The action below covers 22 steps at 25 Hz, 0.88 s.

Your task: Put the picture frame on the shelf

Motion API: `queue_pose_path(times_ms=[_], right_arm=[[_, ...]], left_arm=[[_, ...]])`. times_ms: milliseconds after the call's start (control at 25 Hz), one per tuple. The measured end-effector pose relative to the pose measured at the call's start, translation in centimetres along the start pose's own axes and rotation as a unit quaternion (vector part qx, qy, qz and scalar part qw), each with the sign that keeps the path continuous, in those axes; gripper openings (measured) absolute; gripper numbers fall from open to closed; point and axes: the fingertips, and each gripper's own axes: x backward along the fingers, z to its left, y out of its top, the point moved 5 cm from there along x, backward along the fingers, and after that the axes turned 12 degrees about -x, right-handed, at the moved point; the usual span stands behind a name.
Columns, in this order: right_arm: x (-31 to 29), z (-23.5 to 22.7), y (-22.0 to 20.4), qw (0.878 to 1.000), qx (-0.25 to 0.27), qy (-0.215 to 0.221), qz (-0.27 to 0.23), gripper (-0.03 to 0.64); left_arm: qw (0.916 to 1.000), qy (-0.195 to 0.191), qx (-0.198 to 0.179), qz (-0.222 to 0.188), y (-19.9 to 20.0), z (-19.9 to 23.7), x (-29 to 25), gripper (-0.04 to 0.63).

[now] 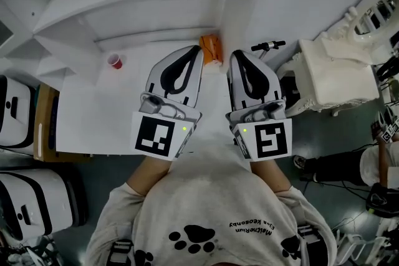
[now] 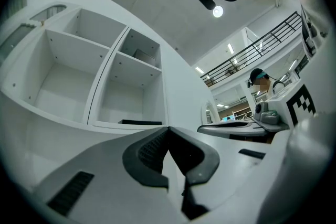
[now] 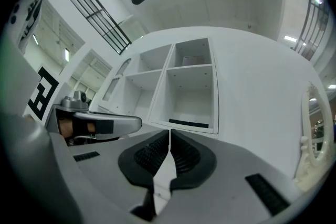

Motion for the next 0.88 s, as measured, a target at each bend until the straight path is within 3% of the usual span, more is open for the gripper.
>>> queue_pose_path(times_ms=[440, 640, 880], right_arm=[[2.6, 0.2, -2.8, 0.999, -0.002, 0.024, 0.028, 0.038], [3.3, 0.4, -4.7, 0.998, -0.029, 0.036, 0.046, 0.034], [3.6, 0.6, -6.0, 0.995, -0.042, 0.058, 0.071, 0.034]], left_arm=[[0.9995, -0.001, 0.004, 0.032, -2.7, -3.4, 1.6, 0.02], [0.9956, -0.021, 0.001, 0.091, -5.6, -5.3, 3.3, 0.02], [0.9971, -0.012, 0.004, 0.074, -5.2, -5.8, 3.1, 0.02]])
